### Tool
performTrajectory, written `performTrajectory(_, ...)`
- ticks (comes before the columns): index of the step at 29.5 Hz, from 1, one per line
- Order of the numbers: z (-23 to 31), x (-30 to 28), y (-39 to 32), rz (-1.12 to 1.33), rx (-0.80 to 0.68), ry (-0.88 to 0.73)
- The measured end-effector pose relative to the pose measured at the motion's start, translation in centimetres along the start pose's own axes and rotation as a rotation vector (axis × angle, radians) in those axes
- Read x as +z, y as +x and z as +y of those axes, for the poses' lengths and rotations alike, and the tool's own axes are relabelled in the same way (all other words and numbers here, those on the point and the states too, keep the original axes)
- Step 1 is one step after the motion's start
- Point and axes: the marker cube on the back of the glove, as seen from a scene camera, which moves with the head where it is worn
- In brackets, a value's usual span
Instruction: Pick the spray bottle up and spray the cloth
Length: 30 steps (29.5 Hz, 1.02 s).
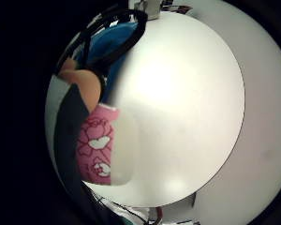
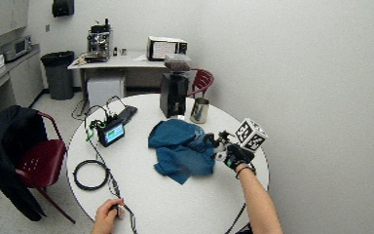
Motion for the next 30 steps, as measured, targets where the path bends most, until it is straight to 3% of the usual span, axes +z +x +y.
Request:
performTrajectory(8,-1.0,-5.9,-2.6,0.034,-0.026,0.103)
performTrajectory(18,0.1,-0.4,0.2,0.079,0.015,-0.018)
performTrajectory(26,-0.1,-8.0,-0.4,0.109,0.029,0.140)
performTrajectory(30,0.2,-6.7,0.6,0.136,0.055,0.132)
